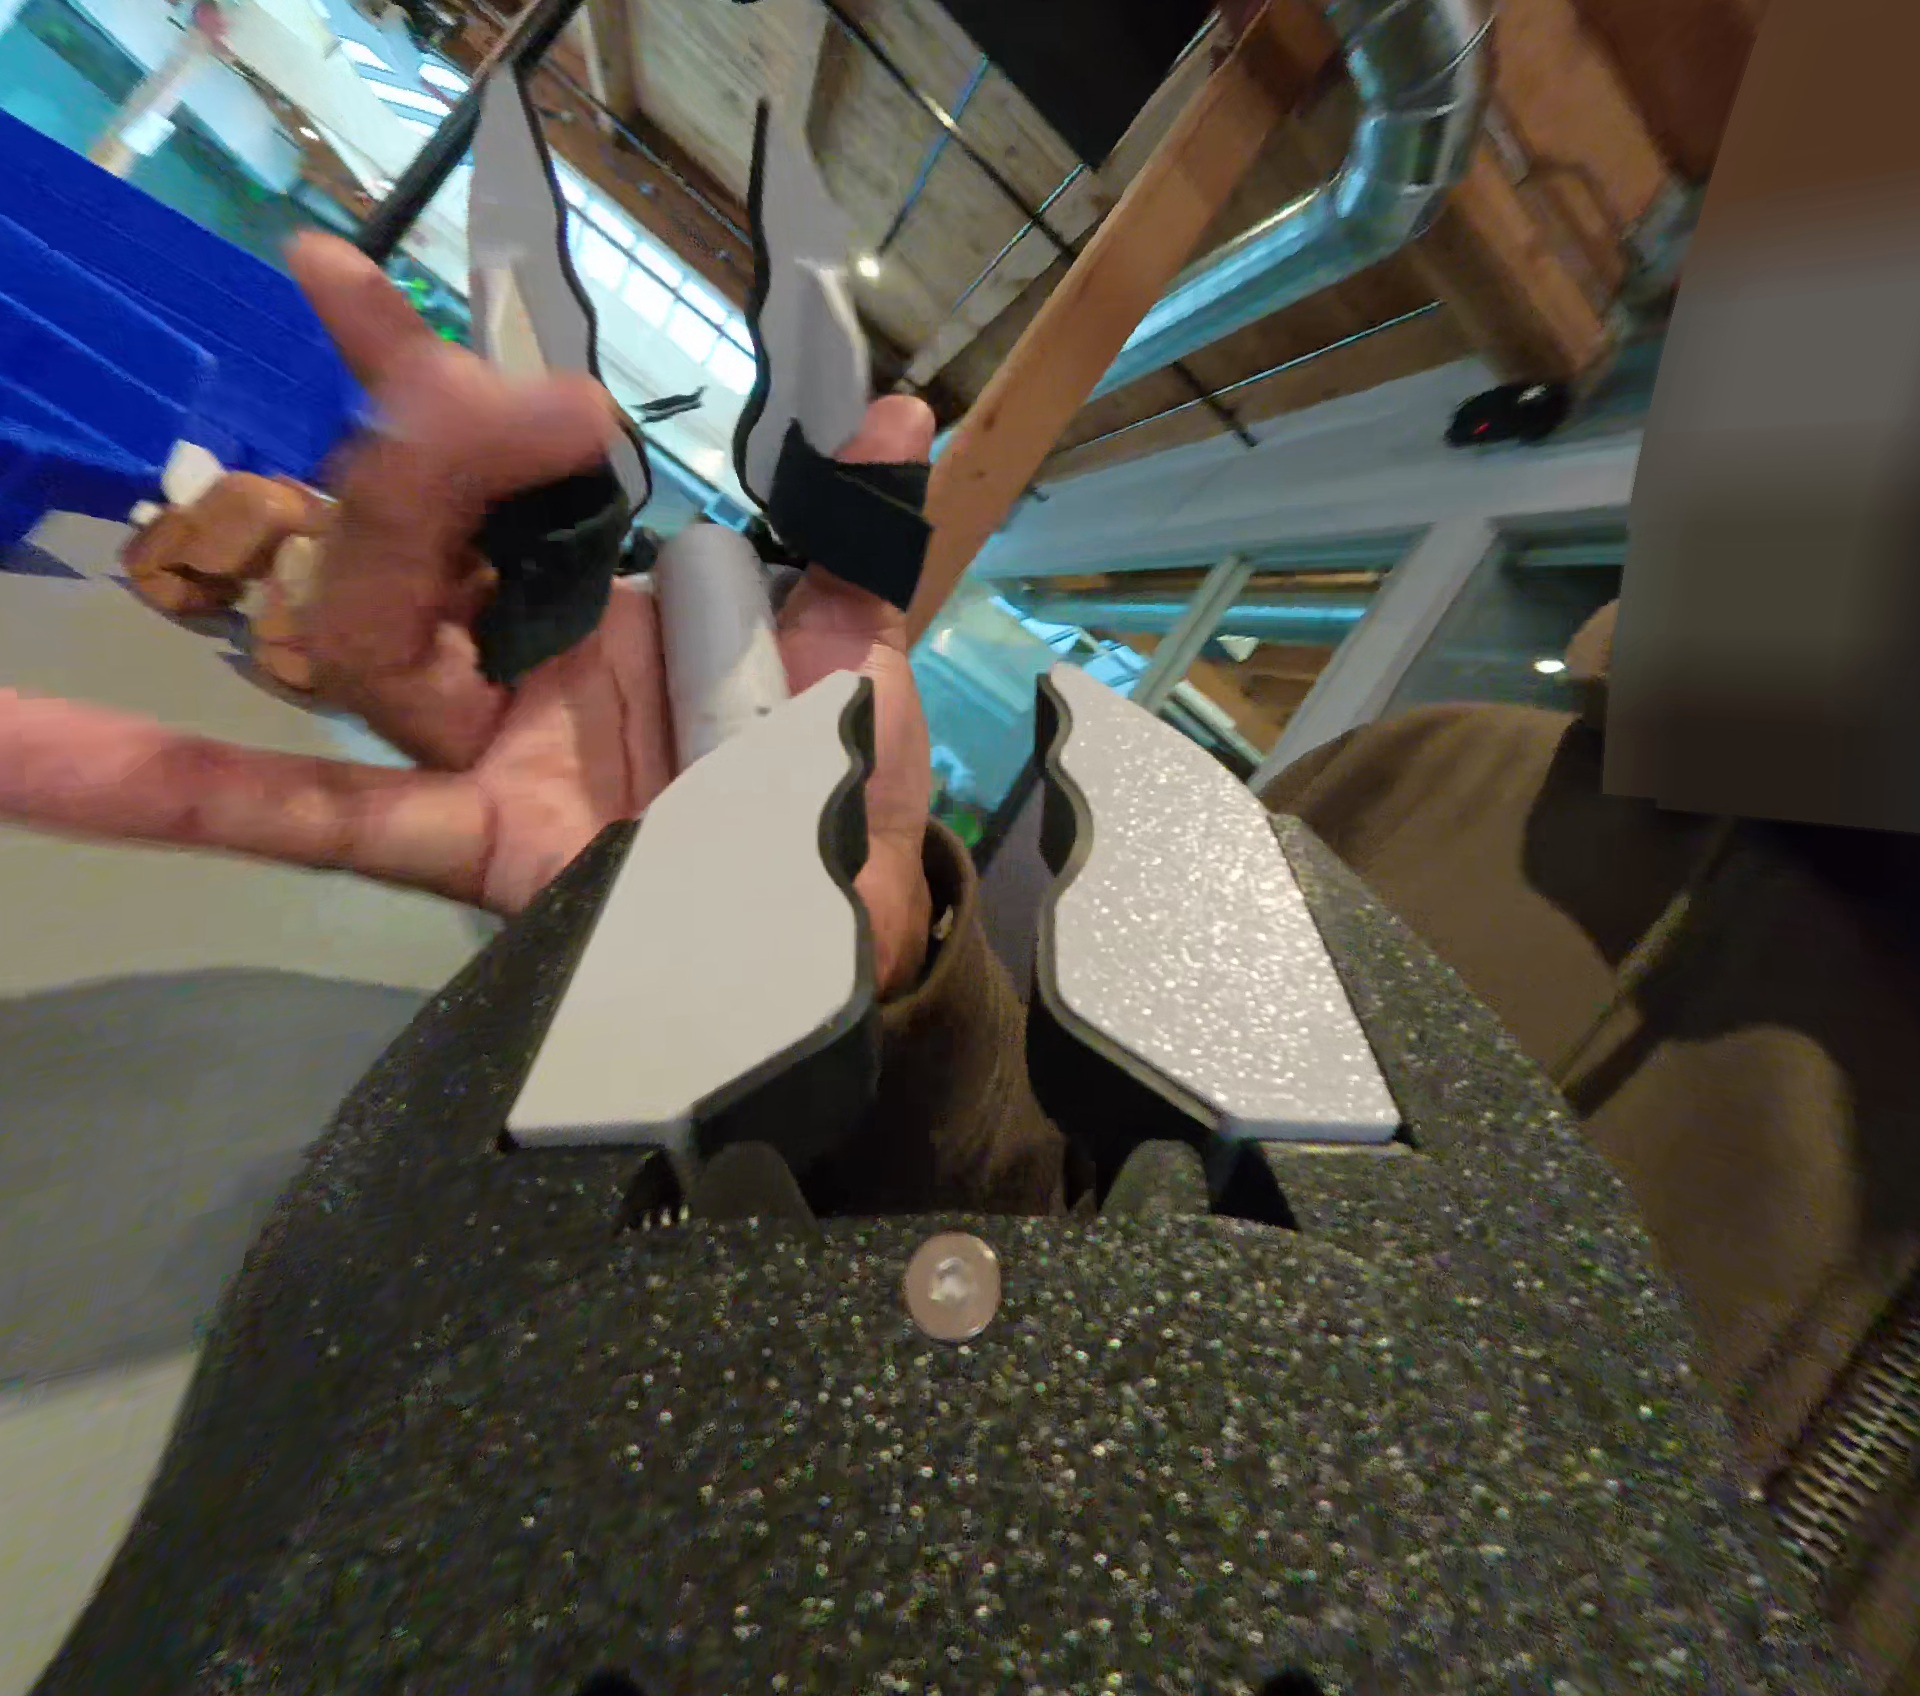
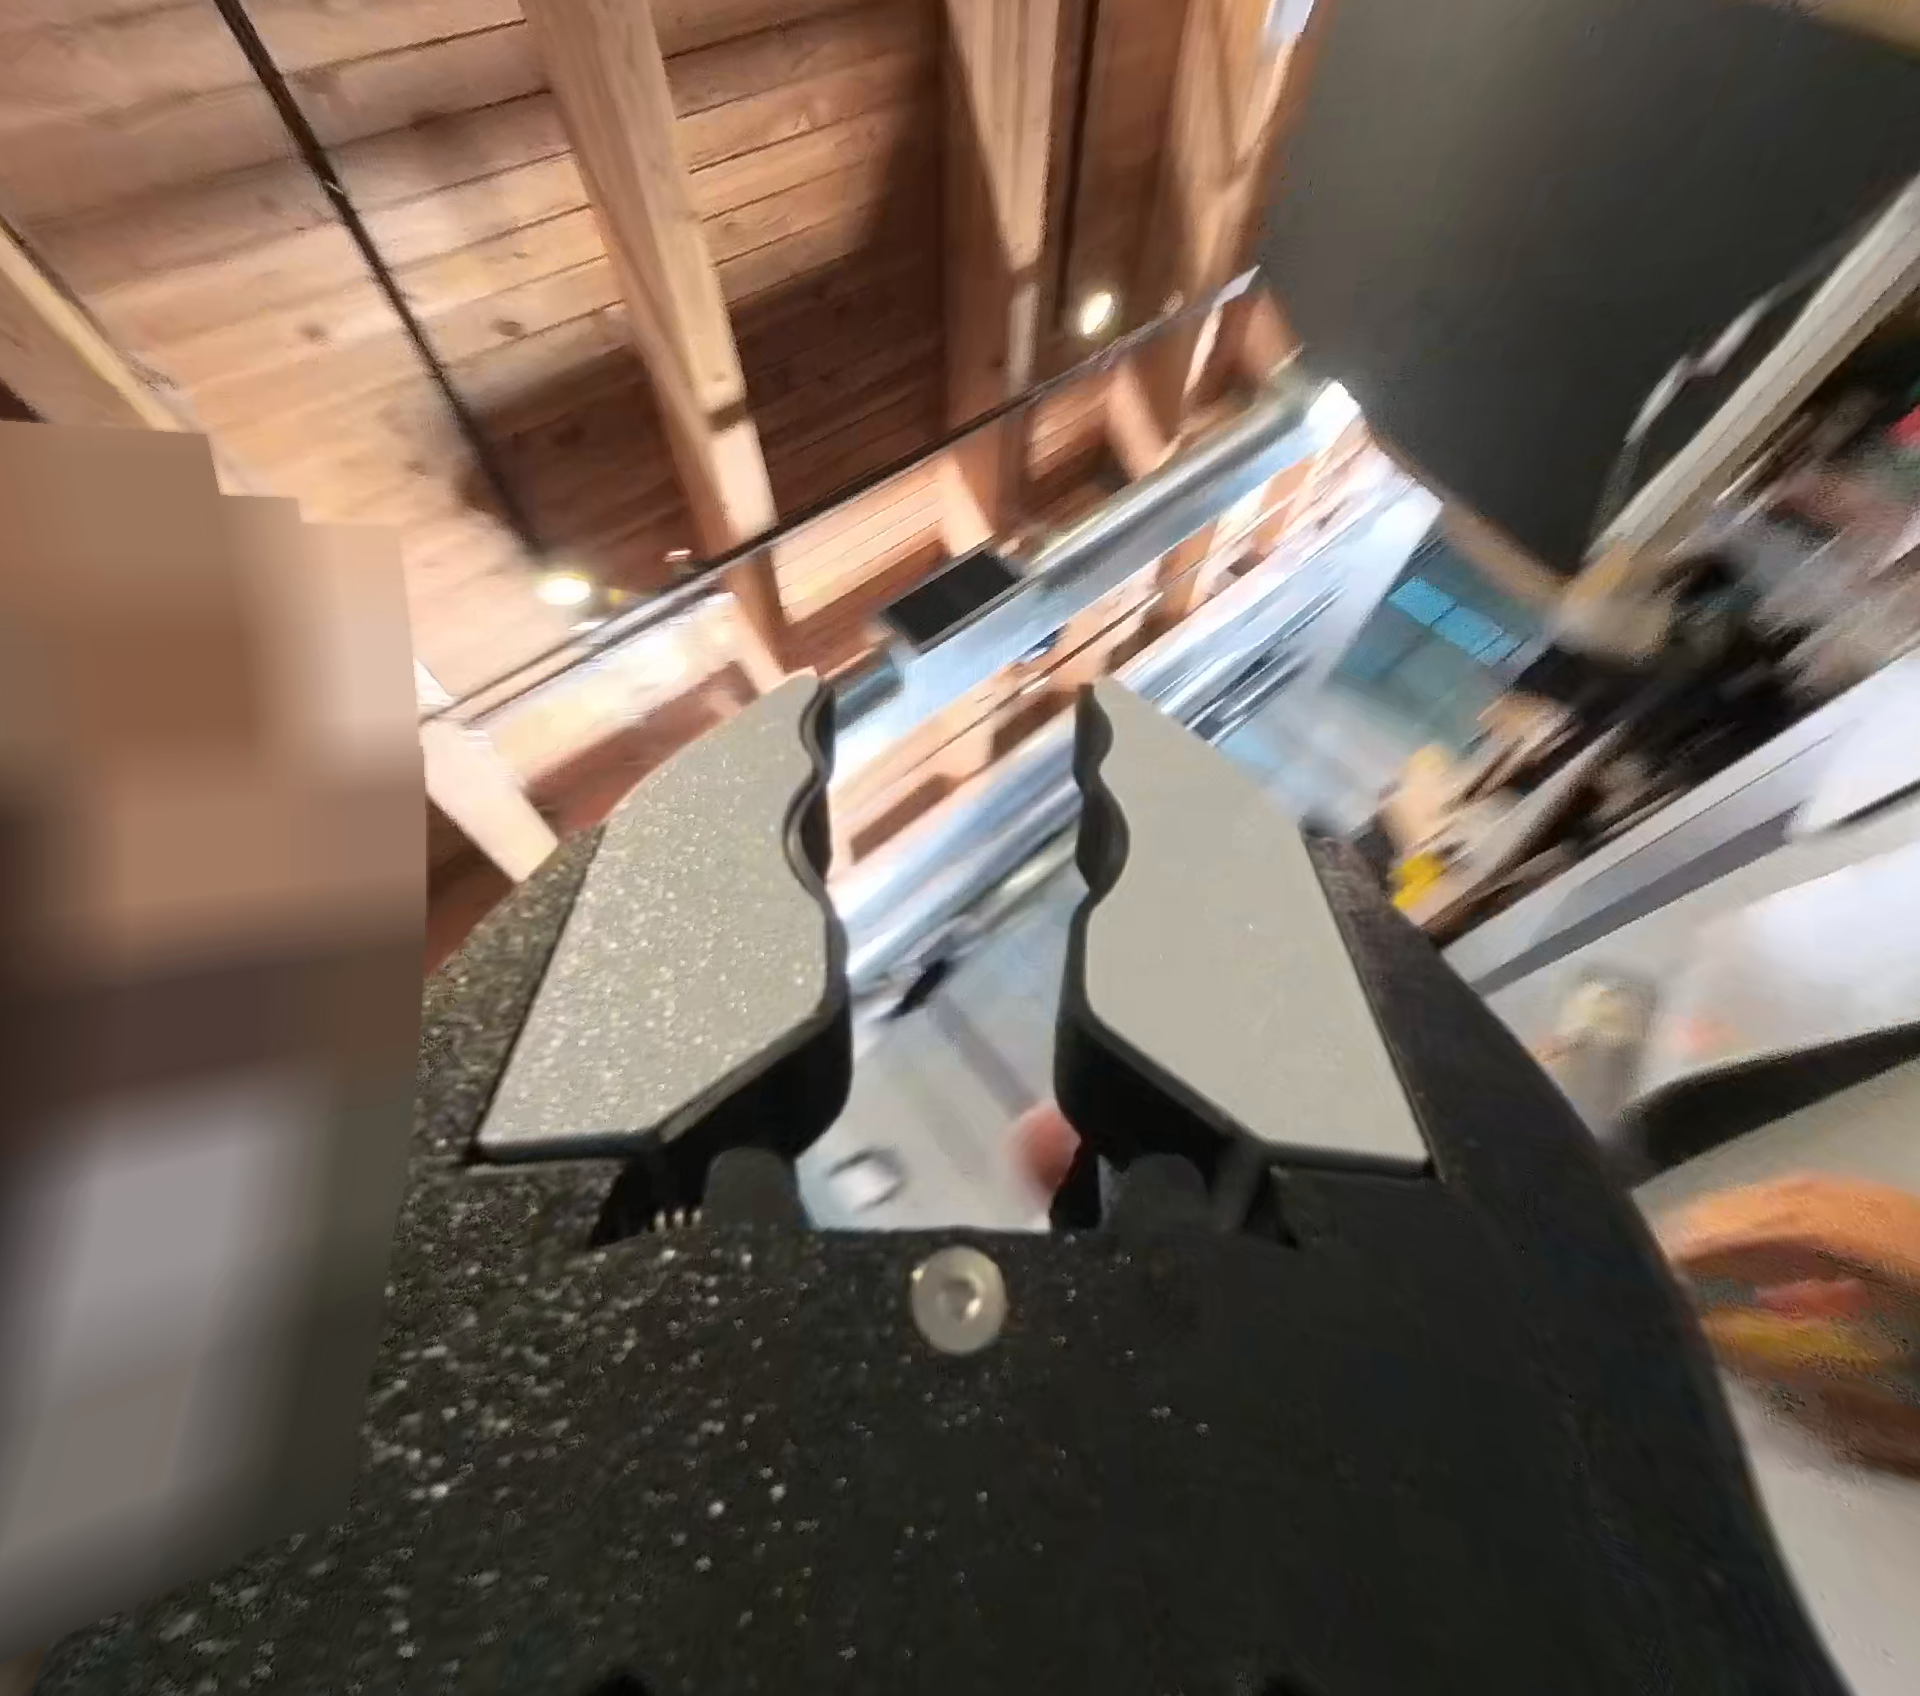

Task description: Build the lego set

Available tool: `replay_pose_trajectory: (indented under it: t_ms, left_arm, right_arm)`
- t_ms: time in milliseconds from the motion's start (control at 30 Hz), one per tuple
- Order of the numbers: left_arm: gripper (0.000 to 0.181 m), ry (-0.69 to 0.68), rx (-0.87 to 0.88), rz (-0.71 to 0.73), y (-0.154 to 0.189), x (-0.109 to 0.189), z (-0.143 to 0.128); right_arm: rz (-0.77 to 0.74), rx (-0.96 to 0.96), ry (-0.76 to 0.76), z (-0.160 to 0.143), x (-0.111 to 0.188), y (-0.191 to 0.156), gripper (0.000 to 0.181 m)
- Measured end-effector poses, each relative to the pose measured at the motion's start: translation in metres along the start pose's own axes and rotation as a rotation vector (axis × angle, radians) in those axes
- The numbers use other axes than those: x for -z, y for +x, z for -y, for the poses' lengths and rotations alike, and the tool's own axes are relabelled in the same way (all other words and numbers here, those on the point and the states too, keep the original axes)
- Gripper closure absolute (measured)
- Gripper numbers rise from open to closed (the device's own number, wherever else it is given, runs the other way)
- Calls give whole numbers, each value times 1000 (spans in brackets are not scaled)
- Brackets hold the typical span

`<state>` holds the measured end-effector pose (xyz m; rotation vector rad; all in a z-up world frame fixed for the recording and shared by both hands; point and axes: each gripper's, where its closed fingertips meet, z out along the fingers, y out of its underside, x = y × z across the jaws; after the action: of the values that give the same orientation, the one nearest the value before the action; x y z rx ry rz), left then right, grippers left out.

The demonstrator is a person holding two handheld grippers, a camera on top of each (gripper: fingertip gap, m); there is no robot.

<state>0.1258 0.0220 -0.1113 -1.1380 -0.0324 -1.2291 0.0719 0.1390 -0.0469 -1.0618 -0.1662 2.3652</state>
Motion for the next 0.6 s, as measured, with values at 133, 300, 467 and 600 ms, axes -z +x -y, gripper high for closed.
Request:
replay_pose_trajectory:
  t_ms: [133,300,467,600]
  left_arm:
    - [131,-49,-150,211,-18,25,22]
    - [130,-177,-397,487,-40,70,50]
    - [131,-354,-561,693,-67,103,56]
    - [131,-537,-576,794,-82,126,42]
  right_arm:
    - [-161,328,-140,39,19,20,142]
    - [-396,657,-727,19,62,76,163]
    - [-577,807,-1218,-22,108,136,165]
    - [-614,860,-1370,-42,117,154,161]
